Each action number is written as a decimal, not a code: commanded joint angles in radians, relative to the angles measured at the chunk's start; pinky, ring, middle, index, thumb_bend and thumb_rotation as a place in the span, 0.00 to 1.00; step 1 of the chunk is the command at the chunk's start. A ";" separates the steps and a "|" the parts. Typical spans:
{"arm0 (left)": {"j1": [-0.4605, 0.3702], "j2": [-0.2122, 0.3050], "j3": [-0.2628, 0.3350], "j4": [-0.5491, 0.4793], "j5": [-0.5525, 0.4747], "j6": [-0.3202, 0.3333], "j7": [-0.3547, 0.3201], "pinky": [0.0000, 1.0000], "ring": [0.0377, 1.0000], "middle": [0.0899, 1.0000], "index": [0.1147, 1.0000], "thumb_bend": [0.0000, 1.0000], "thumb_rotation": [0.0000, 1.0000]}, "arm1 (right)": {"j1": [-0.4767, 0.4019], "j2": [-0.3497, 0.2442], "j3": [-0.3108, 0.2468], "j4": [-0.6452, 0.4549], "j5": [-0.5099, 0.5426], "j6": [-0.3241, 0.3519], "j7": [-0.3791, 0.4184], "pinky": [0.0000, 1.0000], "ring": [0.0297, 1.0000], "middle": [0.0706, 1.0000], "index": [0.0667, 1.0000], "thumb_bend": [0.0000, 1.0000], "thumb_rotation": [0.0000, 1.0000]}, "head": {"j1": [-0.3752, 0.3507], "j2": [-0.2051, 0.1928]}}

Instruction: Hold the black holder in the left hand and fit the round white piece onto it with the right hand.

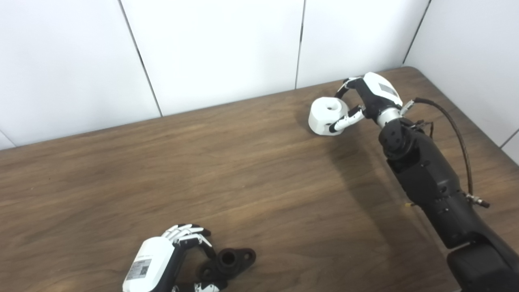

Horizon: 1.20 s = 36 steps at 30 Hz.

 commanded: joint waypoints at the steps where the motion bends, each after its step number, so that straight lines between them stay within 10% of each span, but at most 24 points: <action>1: 0.035 0.012 -0.005 0.019 0.011 0.036 -0.048 0.86 0.82 0.73 0.42 0.51 0.05 | -0.035 -0.040 -0.011 -0.019 -0.003 -0.043 -0.044 0.80 0.91 0.83 0.45 0.52 0.14 | -0.001 0.001; 16: 0.037 -0.006 -0.015 0.017 0.018 0.050 -0.053 0.86 0.82 0.74 0.42 0.51 0.05 | -0.007 -0.065 -0.013 -0.083 0.016 -0.023 0.002 0.80 0.90 0.81 0.45 0.52 0.14 | 0.073 0.013; 24: 0.023 -0.039 -0.044 0.023 0.064 0.076 -0.068 0.88 0.83 0.75 0.42 0.51 0.05 | 0.069 -0.123 -0.006 -0.231 0.055 -0.060 0.084 0.81 0.89 0.81 0.45 0.52 0.14 | 0.236 0.060; 36: 0.000 -0.078 -0.065 0.064 0.093 0.071 -0.037 0.89 0.83 0.74 0.42 0.51 0.05 | 0.204 -0.118 -0.007 -0.527 0.073 -0.028 0.184 0.83 0.89 0.81 0.45 0.52 0.14 | 0.273 0.103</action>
